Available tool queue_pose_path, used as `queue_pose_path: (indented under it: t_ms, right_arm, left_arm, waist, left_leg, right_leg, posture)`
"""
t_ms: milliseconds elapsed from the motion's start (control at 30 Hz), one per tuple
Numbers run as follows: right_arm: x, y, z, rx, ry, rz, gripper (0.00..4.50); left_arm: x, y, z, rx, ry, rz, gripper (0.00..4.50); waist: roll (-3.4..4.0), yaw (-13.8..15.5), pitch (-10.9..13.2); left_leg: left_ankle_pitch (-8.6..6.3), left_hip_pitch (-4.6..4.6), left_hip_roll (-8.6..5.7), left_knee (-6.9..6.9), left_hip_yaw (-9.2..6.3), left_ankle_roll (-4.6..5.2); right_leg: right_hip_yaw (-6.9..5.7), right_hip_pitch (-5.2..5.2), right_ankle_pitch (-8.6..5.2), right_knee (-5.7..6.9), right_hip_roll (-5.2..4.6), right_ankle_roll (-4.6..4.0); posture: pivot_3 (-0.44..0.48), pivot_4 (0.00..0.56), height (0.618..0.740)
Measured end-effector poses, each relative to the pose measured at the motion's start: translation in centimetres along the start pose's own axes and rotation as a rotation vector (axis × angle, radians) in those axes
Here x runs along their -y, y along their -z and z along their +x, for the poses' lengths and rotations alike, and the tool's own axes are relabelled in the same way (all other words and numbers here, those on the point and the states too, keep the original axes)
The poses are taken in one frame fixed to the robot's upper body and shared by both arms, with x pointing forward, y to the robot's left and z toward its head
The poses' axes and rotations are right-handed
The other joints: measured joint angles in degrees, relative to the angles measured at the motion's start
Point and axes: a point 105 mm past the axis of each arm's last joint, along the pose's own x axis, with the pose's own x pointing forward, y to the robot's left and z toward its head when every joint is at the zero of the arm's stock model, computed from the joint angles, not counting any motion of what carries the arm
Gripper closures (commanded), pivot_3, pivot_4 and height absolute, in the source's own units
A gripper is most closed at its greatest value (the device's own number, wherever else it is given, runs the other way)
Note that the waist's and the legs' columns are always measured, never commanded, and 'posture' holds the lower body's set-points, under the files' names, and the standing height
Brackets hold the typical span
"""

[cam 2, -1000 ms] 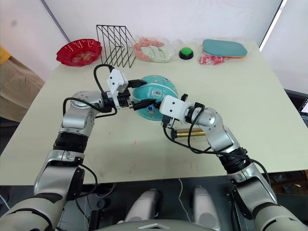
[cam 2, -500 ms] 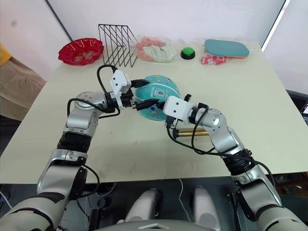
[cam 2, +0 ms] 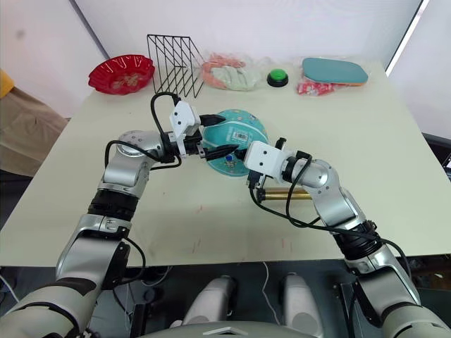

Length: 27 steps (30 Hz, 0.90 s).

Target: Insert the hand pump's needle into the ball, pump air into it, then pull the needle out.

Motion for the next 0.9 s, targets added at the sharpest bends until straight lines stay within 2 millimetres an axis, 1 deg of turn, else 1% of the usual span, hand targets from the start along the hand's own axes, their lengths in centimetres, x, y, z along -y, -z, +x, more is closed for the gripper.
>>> queue_pose_path:
  t_ms: [133,500,900]
  right_arm:
    - [-0.05,0.15,-0.25,-0.011,0.003,0.026,4.44]
    - [0.05,-0.03,-0.70,-0.018,0.009,0.049,4.44]
    - [-0.01,0.19,-1.02,-0.010,0.026,0.080,4.44]
  left_arm:
    - [0.12,0.09,0.15,-0.003,0.006,0.000,0.00]
    - [0.15,-0.14,0.58,-0.004,0.020,0.015,0.00]
    - [0.30,0.16,0.91,-0.014,0.033,0.012,0.00]
  waist:
    - [0.00,0.56,0.00]
    - [0.00,0.55,0.00]
    - [0.00,0.64,0.00]
  left_leg:
    - [0.00,-0.02,0.00,0.00,-0.01,0.00]
    - [0.00,-0.06,-0.01,0.00,-0.03,0.00]
    - [0.00,-0.02,-0.02,0.00,-0.13,0.00]
  right_leg:
    - [-0.02,0.01,0.00,-0.01,0.00,0.00]
    - [-0.06,0.02,0.00,-0.10,-0.01,0.00]
    - [-0.17,0.11,0.00,-0.12,-0.02,0.00]
  posture:
    - [0.000,0.150,0.740]
    - [0.000,0.150,0.740]
    - [0.000,0.150,0.740]
